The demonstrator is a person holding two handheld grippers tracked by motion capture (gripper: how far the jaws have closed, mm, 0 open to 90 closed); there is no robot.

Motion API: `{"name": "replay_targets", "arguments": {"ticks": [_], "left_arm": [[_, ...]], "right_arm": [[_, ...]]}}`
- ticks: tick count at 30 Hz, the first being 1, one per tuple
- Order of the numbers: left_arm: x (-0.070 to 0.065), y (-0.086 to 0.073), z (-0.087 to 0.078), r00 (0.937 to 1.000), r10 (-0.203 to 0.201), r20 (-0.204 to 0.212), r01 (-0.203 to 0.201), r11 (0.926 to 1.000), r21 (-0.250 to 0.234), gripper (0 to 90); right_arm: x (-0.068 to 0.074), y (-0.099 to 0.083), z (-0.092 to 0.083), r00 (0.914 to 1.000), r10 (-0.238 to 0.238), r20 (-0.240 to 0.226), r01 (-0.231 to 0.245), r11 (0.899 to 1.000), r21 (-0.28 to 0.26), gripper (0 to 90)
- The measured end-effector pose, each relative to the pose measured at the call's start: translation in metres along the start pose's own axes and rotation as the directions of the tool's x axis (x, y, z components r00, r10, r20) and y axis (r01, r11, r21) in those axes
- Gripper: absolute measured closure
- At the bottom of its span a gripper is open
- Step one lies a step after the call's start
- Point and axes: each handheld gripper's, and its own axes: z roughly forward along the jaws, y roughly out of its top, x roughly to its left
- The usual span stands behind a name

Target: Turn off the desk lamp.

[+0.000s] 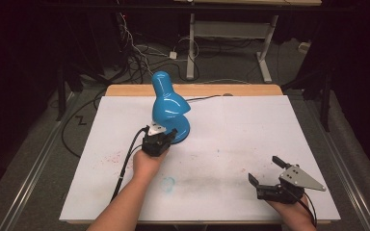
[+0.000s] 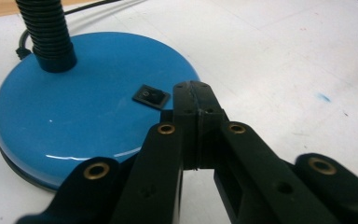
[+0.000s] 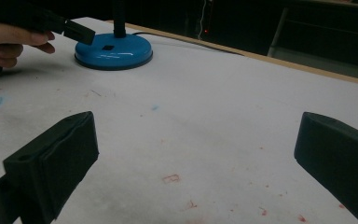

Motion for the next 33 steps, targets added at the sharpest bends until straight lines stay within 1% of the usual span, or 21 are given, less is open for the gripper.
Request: {"name": "replay_targets", "arguments": {"ticks": [2, 3, 6, 10, 12, 14, 15, 18, 19, 20, 21, 22, 23, 24, 26, 27, 29, 30, 31, 33], "left_arm": [[-0.001, -0.001, -0.001, 1.0000, -0.004, 0.001, 0.004, 1.0000, -0.002, 88.0], [-0.002, -0.002, -0.003, 1.0000, 0.002, 0.005, -0.002, 1.0000, 0.003, 87.9], [-0.005, -0.005, -0.007, 0.9999, -0.003, 0.016, 0.003, 1.0000, -0.003, 87.9], [-0.008, -0.014, -0.012, 0.9997, -0.002, 0.023, 0.002, 1.0000, 0.005, 87.9], [-0.008, -0.018, -0.015, 0.9994, -0.006, 0.033, 0.006, 0.9999, 0.009, 87.8], [-0.010, -0.022, -0.019, 0.9994, 0.001, 0.033, -0.001, 0.9999, 0.014, 87.6], [-0.011, -0.024, -0.020, 0.9995, 0.004, 0.032, -0.004, 0.9999, 0.014, 83.3], [-0.012, -0.029, -0.025, 0.9993, 0.001, 0.038, -0.001, 0.9999, 0.017, 78.8], [-0.013, -0.031, -0.027, 0.9992, 0.002, 0.040, -0.003, 0.9998, 0.017, 71.4], [-0.013, -0.032, -0.029, 0.9991, 0.008, 0.041, -0.008, 0.9998, 0.018, 67.5], [-0.014, -0.033, -0.031, 0.9991, 0.012, 0.041, -0.013, 0.9998, 0.018, 67.5], [-0.015, -0.033, -0.033, 0.9989, 0.010, 0.045, -0.011, 0.9998, 0.016, 62.9], [-0.015, -0.034, -0.035, 0.9988, 0.010, 0.048, -0.011, 0.9998, 0.014, 56.2], [-0.015, -0.035, -0.038, 0.9990, 0.011, 0.044, -0.012, 0.9998, 0.016, 50.8], [-0.016, -0.038, -0.044, 0.9992, 0.022, 0.032, -0.022, 0.9998, 0.002, 40.7], [-0.016, -0.039, -0.046, 0.9992, 0.023, 0.033, -0.023, 0.9997, 0.001, 32.5], [-0.014, -0.042, -0.051, 0.9986, 0.025, 0.047, -0.025, 0.9997, 0.004, 31.5], [-0.014, -0.044, -0.053, 0.9986, 0.031, 0.044, -0.031, 0.9995, 0.009, 25.1], [-0.014, -0.045, -0.056, 0.9985, 0.035, 0.042, -0.036, 0.9993, 0.011, 25.1], [-0.014, -0.049, -0.062, 0.9984, 0.041, 0.040, -0.041, 0.9992, 0.003, 20.3]], "right_arm": [[0.000, 0.000, 0.000, 1.0000, -0.001, -0.001, 0.001, 1.000, 0.000, 0.1], [0.000, 0.000, 0.000, 1.0000, -0.003, -0.001, 0.003, 1.000, -0.001, 0.1], [0.001, 0.000, 0.000, 1.0000, -0.001, 0.001, 0.001, 1.000, -0.001, 0.1], [0.000, 0.000, -0.001, 1.0000, -0.002, 0.001, 0.002, 1.000, -0.001, 0.1], [0.000, 0.000, -0.001, 1.0000, -0.005, 0.000, 0.005, 1.000, -0.001, 0.1], [0.000, 0.000, -0.002, 1.0000, -0.006, 0.002, 0.006, 1.000, -0.002, 0.1], [0.001, 0.000, -0.002, 1.0000, -0.005, 0.003, 0.005, 1.000, -0.001, 0.1], [0.001, 0.000, -0.002, 1.0000, -0.005, 0.003, 0.005, 1.000, -0.001, 0.1], [0.001, 0.000, -0.002, 1.0000, -0.004, 0.003, 0.004, 1.000, -0.001, 0.1], [0.001, 0.000, -0.002, 1.0000, -0.004, 0.004, 0.004, 1.000, -0.001, 0.1], [0.001, 0.000, -0.002, 1.0000, -0.004, 0.004, 0.004, 1.000, -0.001, 0.1], [0.001, 0.000, -0.002, 1.0000, -0.003, 0.004, 0.003, 1.000, -0.001, 0.1], [0.001, 0.000, -0.002, 1.0000, -0.003, 0.004, 0.003, 1.000, -0.001, 0.1], [0.001, 0.000, -0.002, 1.0000, -0.003, 0.004, 0.003, 1.000, -0.001, 0.1], [0.001, 0.000, -0.002, 1.0000, -0.005, 0.004, 0.005, 1.000, -0.001, 0.1], [0.001, 0.000, -0.003, 1.0000, -0.002, 0.005, 0.002, 1.000, 0.000, 0.1], [0.001, 0.000, -0.003, 1.0000, -0.002, 0.006, 0.002, 1.000, 0.000, 0.1], [0.001, 0.000, -0.003, 1.0000, 0.000, 0.005, 0.000, 1.000, 0.000, 0.1], [0.001, 0.000, -0.003, 1.0000, 0.000, 0.005, 0.000, 1.000, 0.000, 0.1], [0.002, 0.000, -0.003, 1.0000, 0.001, 0.006, -0.001, 1.000, 0.001, 0.1]]}}
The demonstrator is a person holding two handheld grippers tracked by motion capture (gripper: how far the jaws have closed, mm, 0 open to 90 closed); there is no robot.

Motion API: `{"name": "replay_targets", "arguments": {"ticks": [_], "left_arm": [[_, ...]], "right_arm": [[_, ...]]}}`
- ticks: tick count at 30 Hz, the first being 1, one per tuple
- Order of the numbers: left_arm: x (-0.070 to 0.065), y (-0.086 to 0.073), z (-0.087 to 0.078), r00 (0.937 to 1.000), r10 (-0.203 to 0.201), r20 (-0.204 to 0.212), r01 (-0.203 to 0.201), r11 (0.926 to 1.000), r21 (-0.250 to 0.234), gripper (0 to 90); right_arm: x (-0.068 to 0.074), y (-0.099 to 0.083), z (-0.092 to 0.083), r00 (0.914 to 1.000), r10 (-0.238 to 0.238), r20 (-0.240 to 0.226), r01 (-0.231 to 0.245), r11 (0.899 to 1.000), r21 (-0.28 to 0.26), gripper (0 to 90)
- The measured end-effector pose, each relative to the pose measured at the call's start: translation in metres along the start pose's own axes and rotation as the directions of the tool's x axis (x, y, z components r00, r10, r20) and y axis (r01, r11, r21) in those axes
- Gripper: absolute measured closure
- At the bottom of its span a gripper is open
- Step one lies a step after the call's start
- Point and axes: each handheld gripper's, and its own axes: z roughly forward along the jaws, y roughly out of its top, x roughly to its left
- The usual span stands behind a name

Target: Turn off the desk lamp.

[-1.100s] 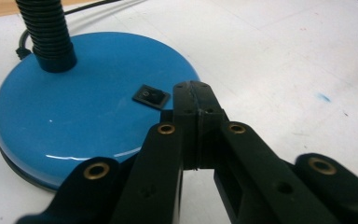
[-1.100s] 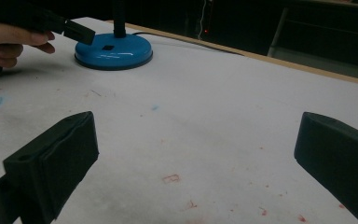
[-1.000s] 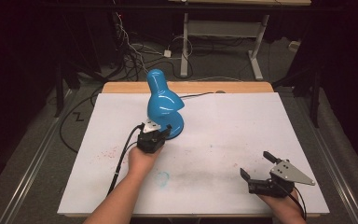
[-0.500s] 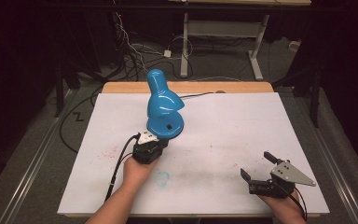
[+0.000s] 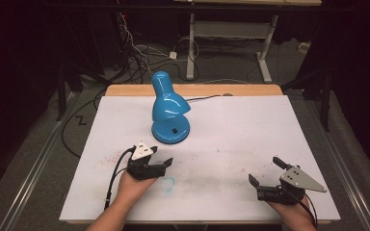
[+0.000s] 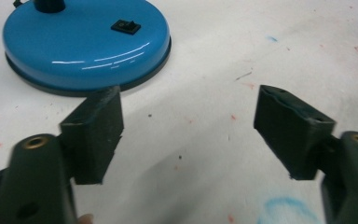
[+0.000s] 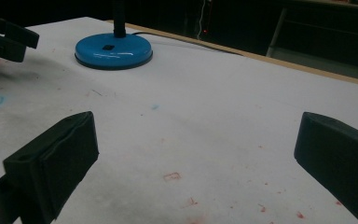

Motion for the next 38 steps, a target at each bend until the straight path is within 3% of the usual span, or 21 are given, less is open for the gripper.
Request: {"name": "replay_targets", "arguments": {"ticks": [5, 10, 15, 20, 28, 31, 38], "left_arm": [[0.001, -0.006, -0.015, 0.9999, 0.014, -0.007, -0.014, 0.9997, -0.018, 13.7], [0.005, -0.011, -0.031, 0.9999, -0.006, -0.008, 0.005, 0.9995, -0.032, 9.9], [0.008, -0.017, -0.047, 0.9999, -0.015, -0.008, 0.014, 0.9993, -0.035, 0.3], [0.008, -0.024, -0.064, 0.9998, -0.009, -0.017, 0.007, 0.9981, -0.062, 0.0], [0.004, -0.035, -0.080, 0.9969, 0.023, -0.075, -0.029, 0.9963, -0.081, 0.0], [0.005, -0.037, -0.086, 0.9973, 0.009, -0.073, -0.016, 0.9954, -0.095, 0.0], [0.005, -0.040, -0.084, 0.9954, 0.021, -0.093, -0.028, 0.9969, -0.073, 0.0]], "right_arm": [[0.000, -0.001, 0.000, 1.0000, 0.005, 0.000, -0.005, 1.000, 0.002, 0.1], [0.001, -0.001, 0.000, 1.0000, 0.003, -0.001, -0.003, 1.000, 0.005, 0.1], [0.001, -0.001, 0.000, 1.0000, 0.004, -0.002, -0.004, 1.000, 0.006, 0.1], [0.002, -0.002, 0.001, 1.0000, 0.006, -0.001, -0.006, 1.000, 0.007, 0.1], [0.003, -0.002, -0.001, 1.0000, 0.003, 0.003, -0.003, 1.000, 0.009, 0.1], [0.003, -0.003, -0.003, 0.9999, 0.011, 0.005, -0.011, 1.000, 0.009, 0.1], [0.002, -0.003, -0.002, 0.9998, 0.013, 0.012, -0.013, 1.000, 0.009, 0.1]]}}
